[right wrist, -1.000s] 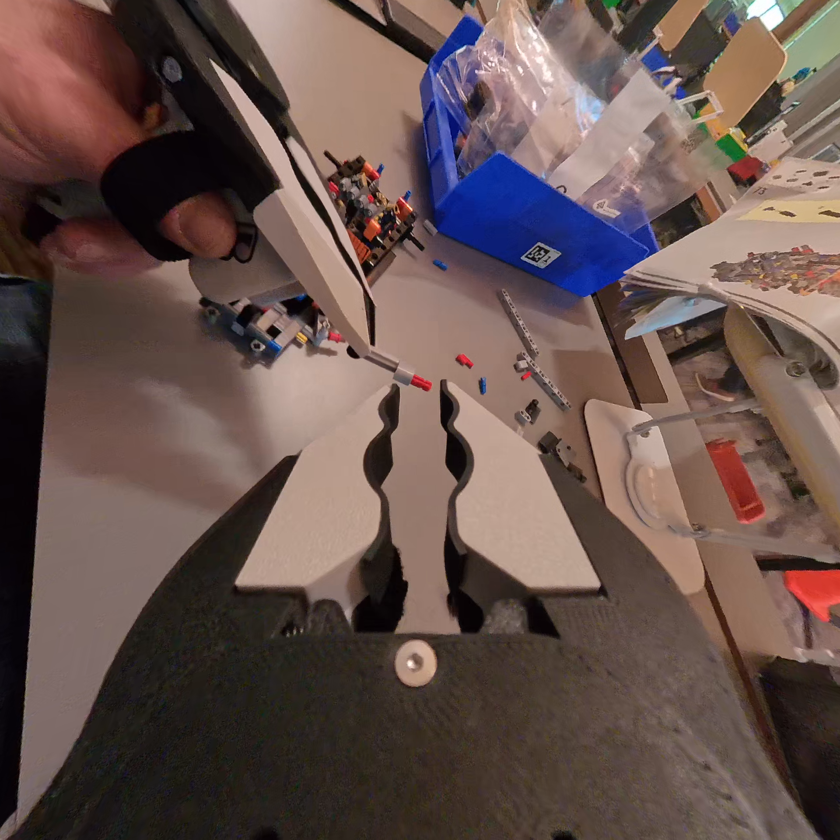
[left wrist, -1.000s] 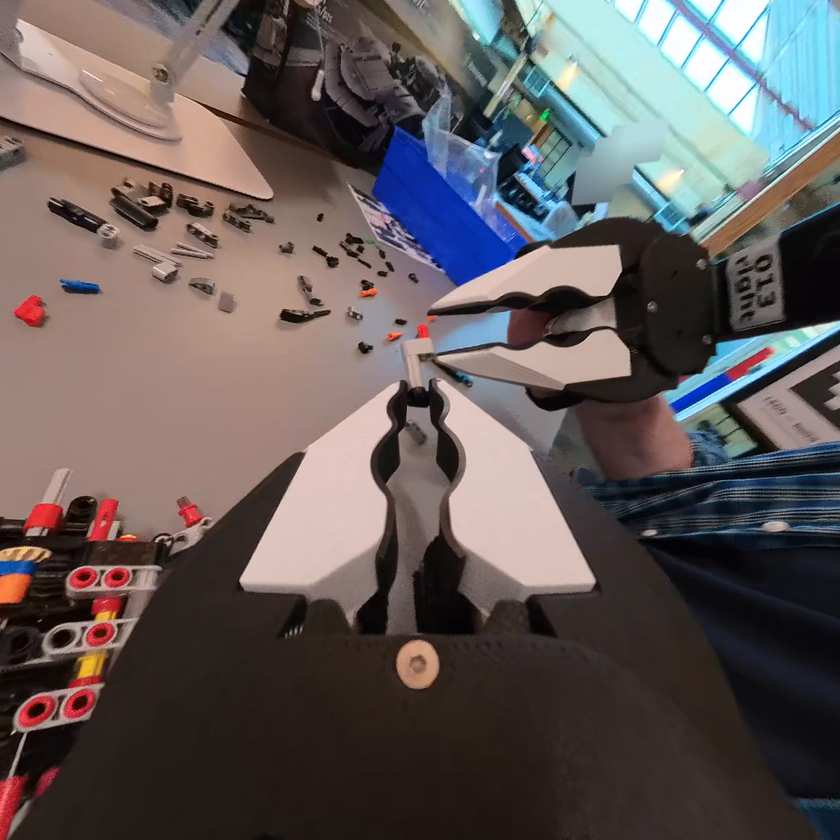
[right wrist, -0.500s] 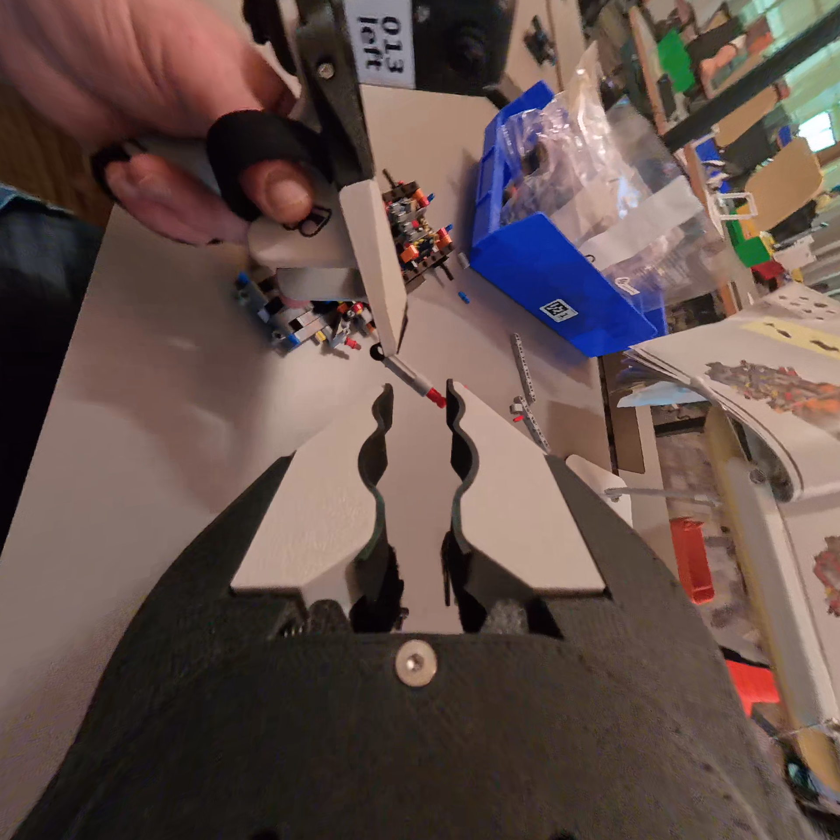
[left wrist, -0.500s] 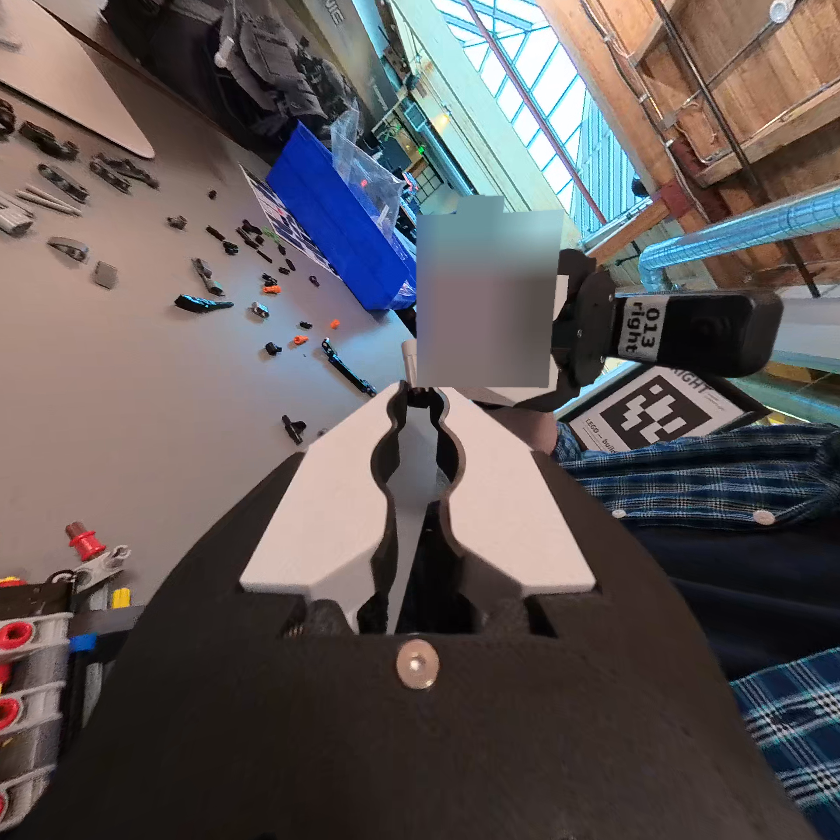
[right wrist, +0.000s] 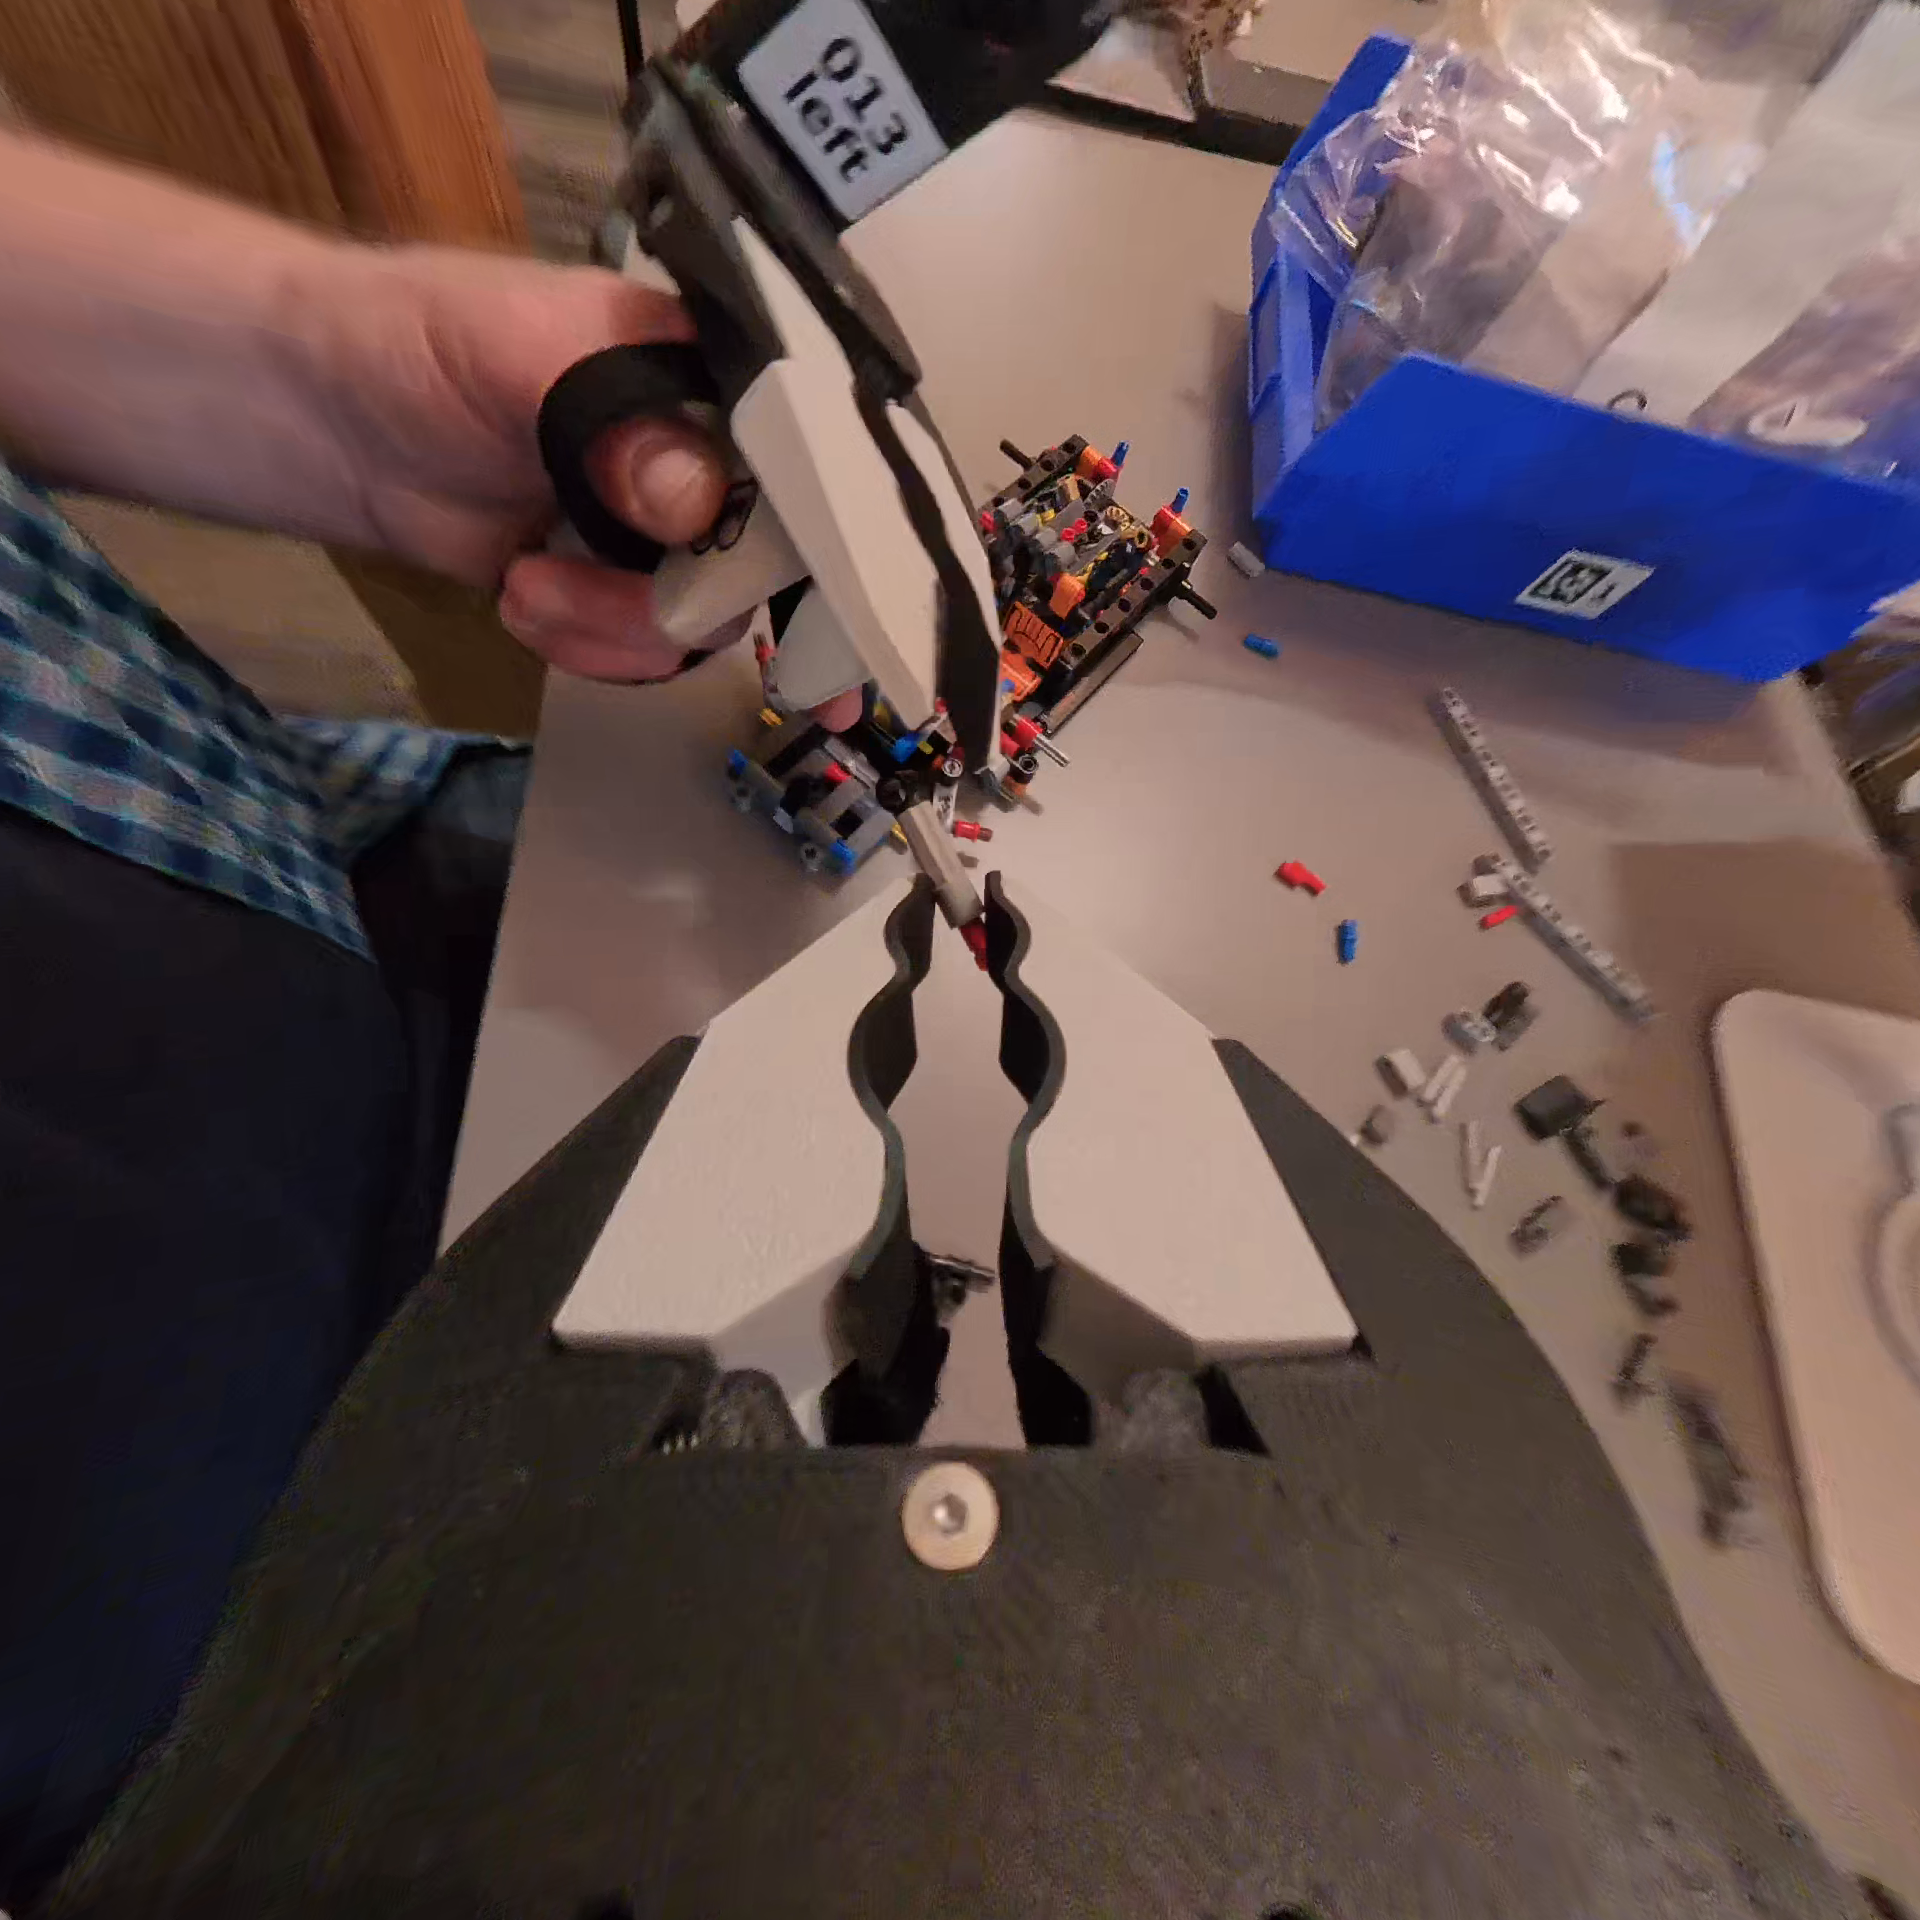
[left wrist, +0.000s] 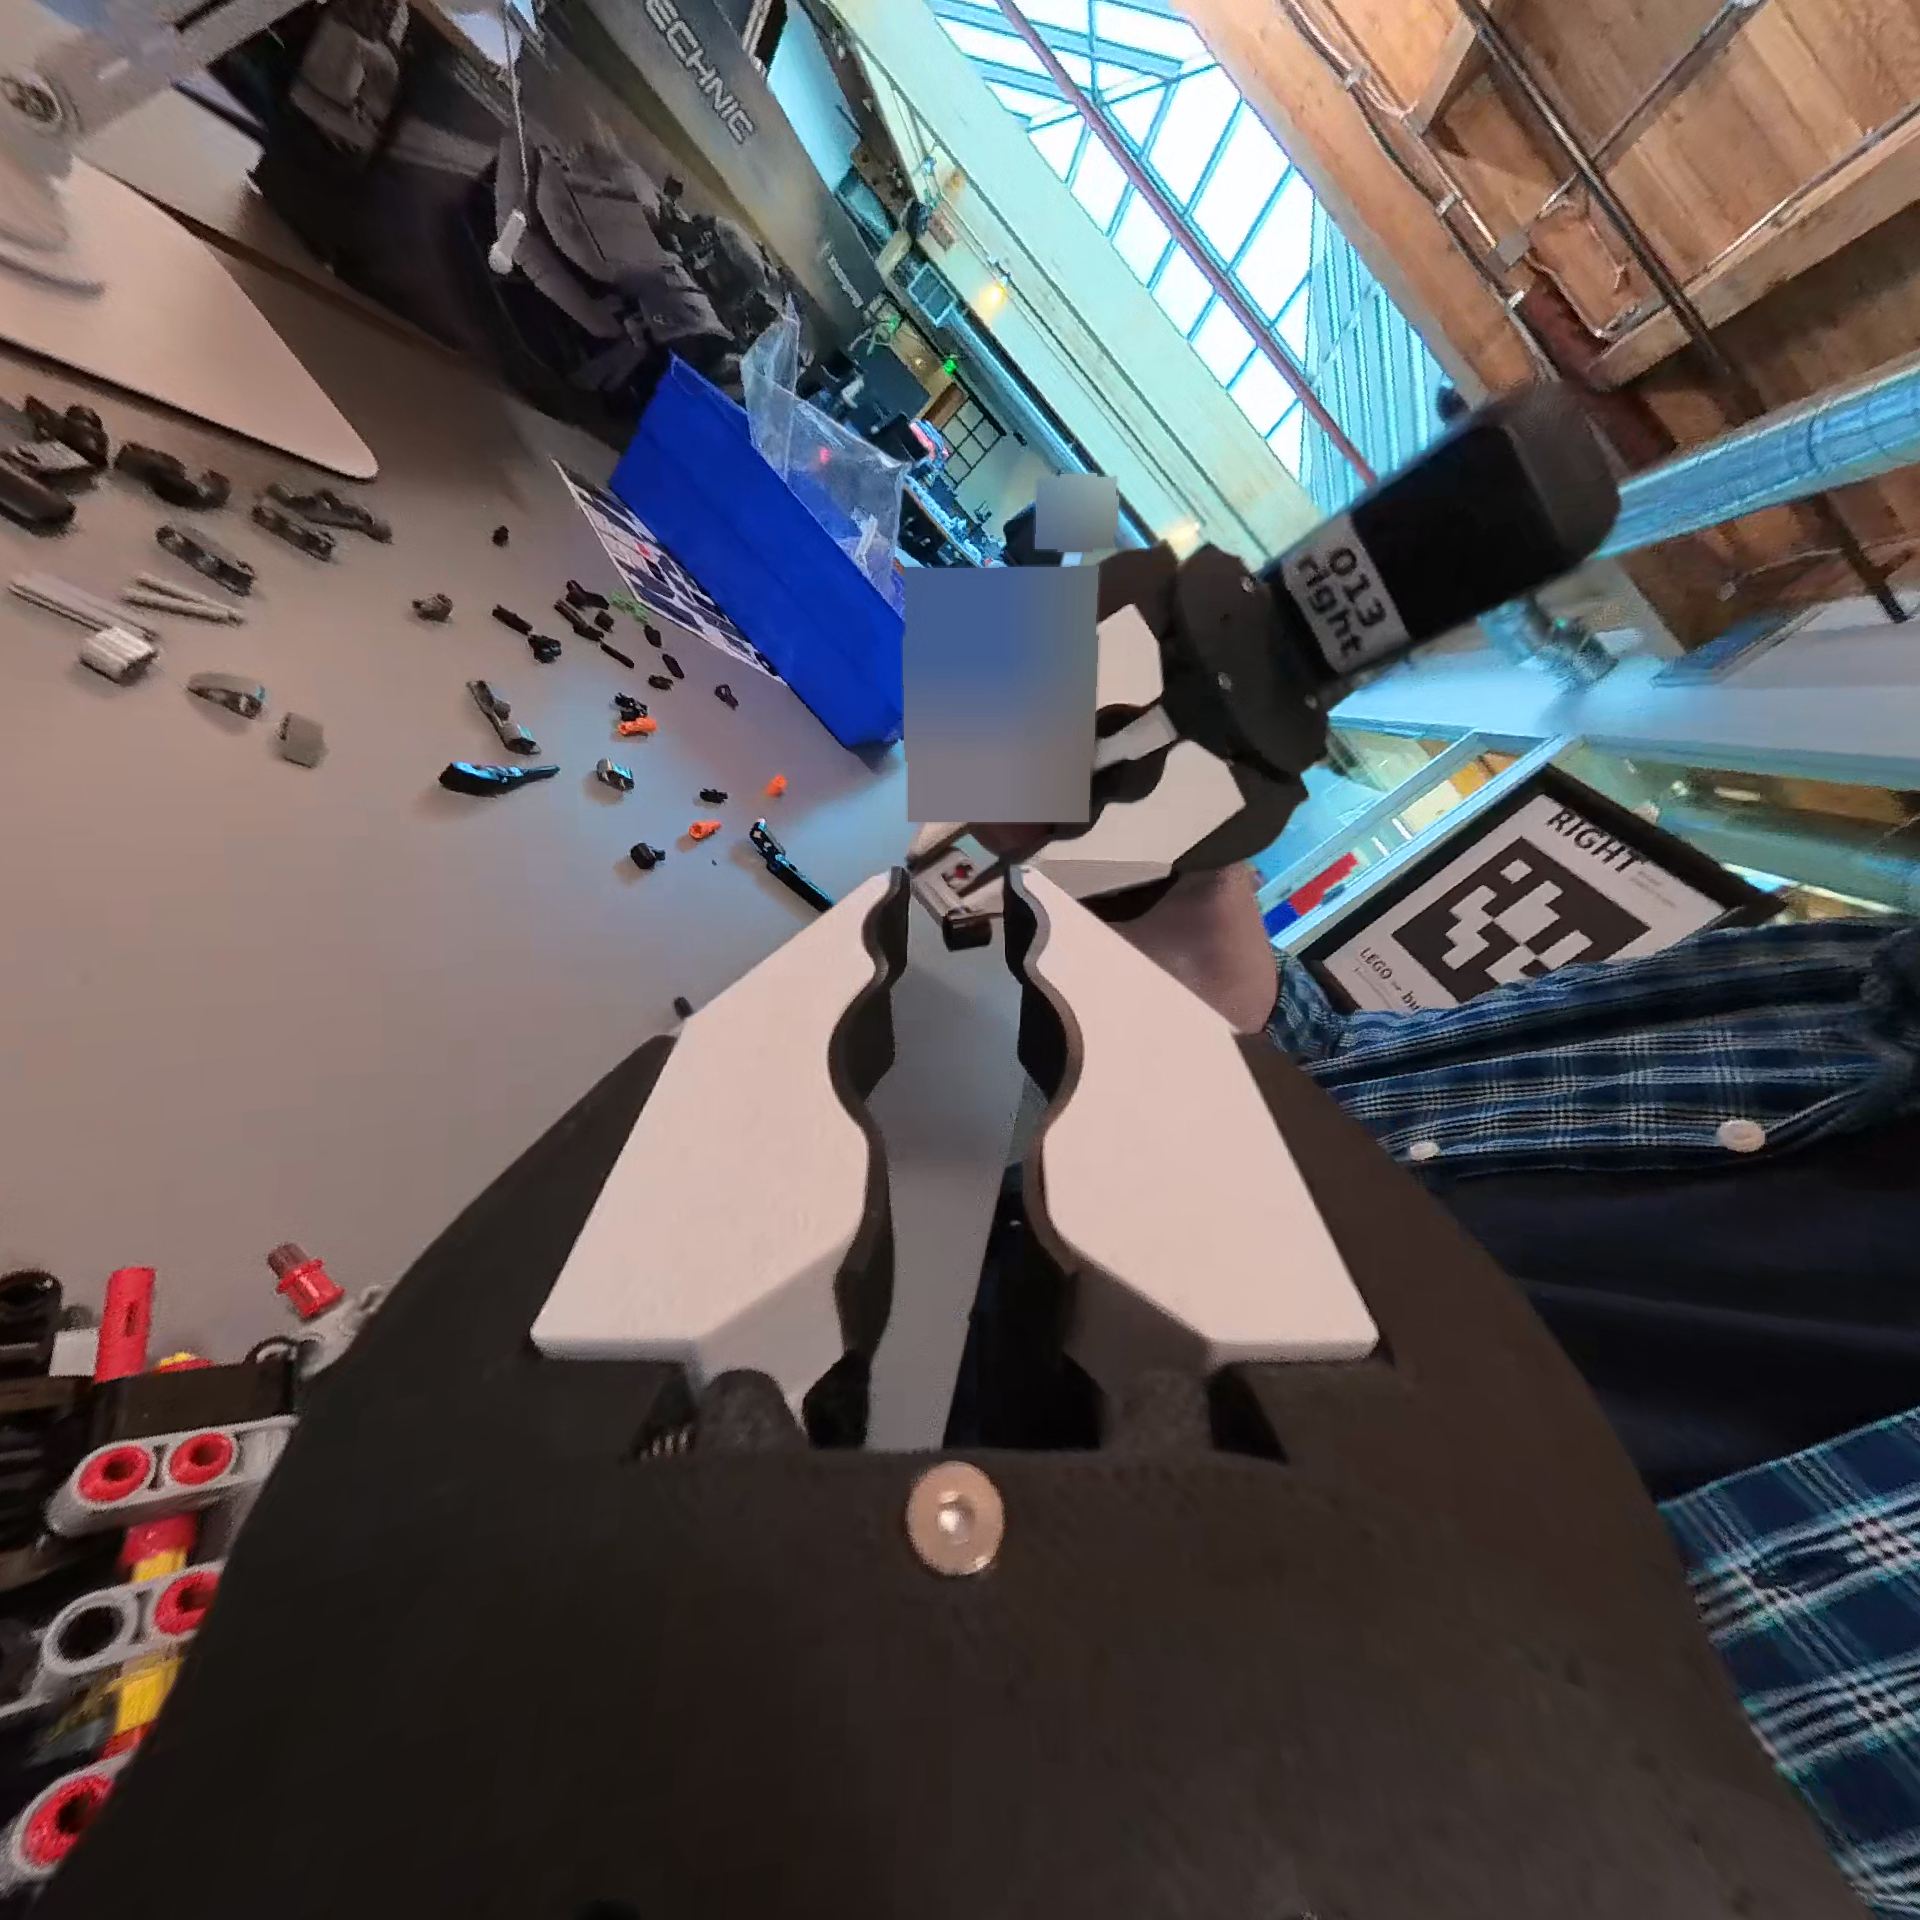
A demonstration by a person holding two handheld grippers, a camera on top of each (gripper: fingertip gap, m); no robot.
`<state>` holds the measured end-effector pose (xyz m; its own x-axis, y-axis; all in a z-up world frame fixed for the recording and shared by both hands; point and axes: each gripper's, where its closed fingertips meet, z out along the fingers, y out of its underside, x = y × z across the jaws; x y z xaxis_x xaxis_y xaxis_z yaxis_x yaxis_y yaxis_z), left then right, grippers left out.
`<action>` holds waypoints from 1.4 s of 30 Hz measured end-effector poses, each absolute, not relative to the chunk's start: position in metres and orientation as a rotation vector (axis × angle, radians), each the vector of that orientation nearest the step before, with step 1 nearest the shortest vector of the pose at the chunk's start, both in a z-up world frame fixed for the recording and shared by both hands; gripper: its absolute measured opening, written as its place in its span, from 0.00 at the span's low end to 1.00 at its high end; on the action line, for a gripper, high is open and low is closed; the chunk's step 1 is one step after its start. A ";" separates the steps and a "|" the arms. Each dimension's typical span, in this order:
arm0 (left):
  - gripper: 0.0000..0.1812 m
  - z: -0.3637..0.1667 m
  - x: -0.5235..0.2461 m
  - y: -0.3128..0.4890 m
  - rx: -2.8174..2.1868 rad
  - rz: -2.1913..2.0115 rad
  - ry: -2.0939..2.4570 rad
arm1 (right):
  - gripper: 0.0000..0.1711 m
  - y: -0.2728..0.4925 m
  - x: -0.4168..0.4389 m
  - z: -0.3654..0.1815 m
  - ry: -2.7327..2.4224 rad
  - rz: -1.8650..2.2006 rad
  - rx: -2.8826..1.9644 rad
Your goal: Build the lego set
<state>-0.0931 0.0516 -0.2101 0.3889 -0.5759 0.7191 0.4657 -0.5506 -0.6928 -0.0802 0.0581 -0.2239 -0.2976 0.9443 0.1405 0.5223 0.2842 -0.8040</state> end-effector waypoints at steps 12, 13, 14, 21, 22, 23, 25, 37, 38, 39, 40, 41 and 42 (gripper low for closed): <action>0.09 -0.205 -0.100 0.052 -1.678 -1.154 0.170 | 0.04 0.055 -0.086 -0.211 -1.630 1.490 -1.660; 0.10 -0.206 -0.100 0.053 -1.679 -1.138 0.173 | 0.04 0.055 -0.086 -0.210 -1.612 1.532 -1.676; 0.10 -0.206 -0.101 0.053 -1.680 -1.132 0.176 | 0.04 0.054 -0.087 -0.208 -1.584 1.587 -1.690; 0.12 -0.205 -0.102 0.052 -1.670 -1.106 0.192 | 0.04 0.050 -0.088 -0.201 -1.459 1.866 -1.752; 0.12 -0.204 -0.101 0.052 -1.666 -1.110 0.201 | 0.04 0.050 -0.088 -0.201 -1.444 1.897 -1.756; 0.13 -0.204 -0.100 0.051 -1.665 -1.117 0.204 | 0.04 0.050 -0.088 -0.201 -1.428 1.920 -1.764; 0.13 -0.204 -0.099 0.052 -1.663 -1.127 0.202 | 0.04 0.049 -0.089 -0.202 -1.411 1.958 -1.772; 0.05 -0.198 -0.085 0.050 -1.606 -1.245 0.186 | 0.05 0.041 -0.094 -0.212 -1.409 1.995 -1.826; 0.05 -0.198 -0.086 0.050 -1.606 -1.245 0.175 | 0.04 0.042 -0.094 -0.211 -1.402 1.996 -1.821; 0.04 -0.199 -0.088 0.051 -1.605 -1.256 0.159 | 0.05 0.043 -0.095 -0.209 -1.391 2.000 -1.809; 0.04 -0.198 -0.090 0.051 -1.593 -1.287 0.137 | 0.04 0.044 -0.095 -0.207 -1.376 2.003 -1.794; 0.04 -0.197 -0.092 0.052 -1.580 -1.320 0.104 | 0.05 0.045 -0.096 -0.206 -1.369 1.993 -1.780; 0.03 -0.198 -0.095 0.054 -1.571 -1.346 0.067 | 0.06 0.045 -0.096 -0.206 -1.374 1.979 -1.766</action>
